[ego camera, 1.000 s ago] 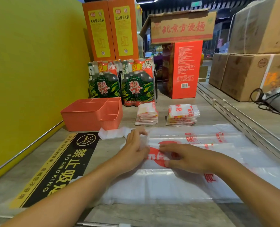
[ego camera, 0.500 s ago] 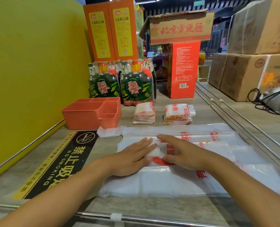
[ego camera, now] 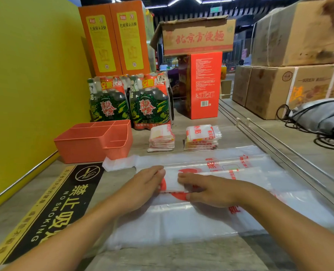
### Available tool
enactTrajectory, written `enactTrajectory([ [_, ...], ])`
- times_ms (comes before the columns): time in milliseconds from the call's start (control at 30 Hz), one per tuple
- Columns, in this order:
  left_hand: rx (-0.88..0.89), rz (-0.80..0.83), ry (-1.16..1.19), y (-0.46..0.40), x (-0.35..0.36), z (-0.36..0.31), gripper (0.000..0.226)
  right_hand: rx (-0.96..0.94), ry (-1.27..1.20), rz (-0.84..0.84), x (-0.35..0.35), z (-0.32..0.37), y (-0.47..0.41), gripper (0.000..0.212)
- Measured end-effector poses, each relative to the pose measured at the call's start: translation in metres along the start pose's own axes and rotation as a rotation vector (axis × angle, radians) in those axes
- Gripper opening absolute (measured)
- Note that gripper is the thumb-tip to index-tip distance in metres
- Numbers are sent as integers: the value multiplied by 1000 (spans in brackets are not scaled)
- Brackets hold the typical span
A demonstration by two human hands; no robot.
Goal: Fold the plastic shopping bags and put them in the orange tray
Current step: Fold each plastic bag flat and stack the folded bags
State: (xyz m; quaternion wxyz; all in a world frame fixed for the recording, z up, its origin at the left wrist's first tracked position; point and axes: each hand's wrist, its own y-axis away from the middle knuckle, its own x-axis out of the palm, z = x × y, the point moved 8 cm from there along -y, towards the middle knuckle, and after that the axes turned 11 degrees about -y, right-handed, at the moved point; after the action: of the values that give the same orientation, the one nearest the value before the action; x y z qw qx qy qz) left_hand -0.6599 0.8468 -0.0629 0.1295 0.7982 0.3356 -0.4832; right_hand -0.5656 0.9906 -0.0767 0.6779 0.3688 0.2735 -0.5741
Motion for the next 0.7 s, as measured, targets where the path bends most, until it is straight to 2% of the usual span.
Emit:
enactTrajectory([
  [67,-87,-85,298,-5,-2,6,34,9,10,12,1,-2,-1,57],
  [133,-116,-105,578,-9,1,7,43,19,16,10,1,-4,-1,59],
  [200,-171,-89,680,-9,8,7,53,20,13,2,1,-5,-2,60],
  [267,-225,-54,720,-6,18,6,41,19,-9,-6,1,-5,-3,62],
  [367,-209,-41,771,-5,27,0,24,6,-38,-10,3,-2,-3,63],
  [533,-362,-280,690,-2,1,20,37,-62,31,-55,-3,9,2,57],
  [633,-419,-471,703,6,-21,35,30,-62,80,-84,-8,14,6,55],
  [700,-419,-538,646,9,-28,39,26,-64,79,-70,-6,16,7,50],
])
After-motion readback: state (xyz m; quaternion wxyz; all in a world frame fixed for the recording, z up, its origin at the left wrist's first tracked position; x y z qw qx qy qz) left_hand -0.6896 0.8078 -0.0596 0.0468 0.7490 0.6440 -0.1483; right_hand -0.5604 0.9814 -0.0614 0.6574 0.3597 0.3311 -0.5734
